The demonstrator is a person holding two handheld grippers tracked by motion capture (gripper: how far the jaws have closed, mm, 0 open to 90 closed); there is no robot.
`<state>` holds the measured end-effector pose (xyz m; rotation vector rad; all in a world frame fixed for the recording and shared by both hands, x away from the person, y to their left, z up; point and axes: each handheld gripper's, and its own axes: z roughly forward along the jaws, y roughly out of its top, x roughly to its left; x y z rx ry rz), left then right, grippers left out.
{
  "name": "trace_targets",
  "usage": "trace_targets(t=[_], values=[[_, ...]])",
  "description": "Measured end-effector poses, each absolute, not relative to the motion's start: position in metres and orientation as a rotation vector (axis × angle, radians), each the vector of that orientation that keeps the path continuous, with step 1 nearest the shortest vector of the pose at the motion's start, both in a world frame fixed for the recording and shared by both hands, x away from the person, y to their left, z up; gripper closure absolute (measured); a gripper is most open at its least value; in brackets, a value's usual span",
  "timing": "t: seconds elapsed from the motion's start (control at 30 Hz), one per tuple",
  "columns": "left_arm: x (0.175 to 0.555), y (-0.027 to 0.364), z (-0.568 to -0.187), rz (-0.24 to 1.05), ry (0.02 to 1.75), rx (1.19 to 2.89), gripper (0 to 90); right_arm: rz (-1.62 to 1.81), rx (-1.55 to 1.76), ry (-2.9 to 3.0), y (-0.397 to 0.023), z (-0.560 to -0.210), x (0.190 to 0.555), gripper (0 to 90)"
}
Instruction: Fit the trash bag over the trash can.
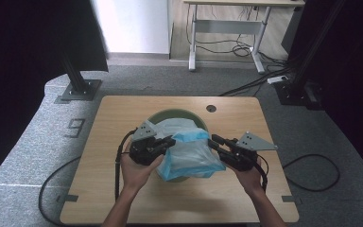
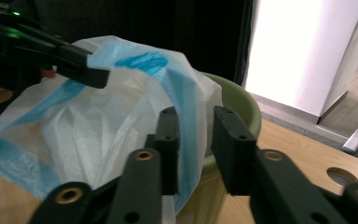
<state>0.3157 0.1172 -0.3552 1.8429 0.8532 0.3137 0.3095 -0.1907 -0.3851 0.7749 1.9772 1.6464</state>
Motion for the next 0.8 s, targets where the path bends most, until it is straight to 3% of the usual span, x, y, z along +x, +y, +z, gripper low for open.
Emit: trace_targets(t=[0.03,0.23,0.5,0.8], values=[[0.320,0.118,-0.354,0.310,0.863,1.839,89.1,1.649,0.775,1.977,-0.194,-0.384,0.306,63.1],[0.330,0.124,-0.353,0.297,0.879,1.835,89.9,1.643,0.773,2.013,-0.203,-0.386,0.301,59.2],[0.331,0.132,-0.349,0.300,0.880,1.796,89.9,1.712,0.800,2.062,-0.204,-0.393,0.314,57.7],[0.327,0.141,-0.345,0.296,0.873,1.760,90.0,1.673,0.751,2.122,-0.186,-0.407,0.304,55.4]])
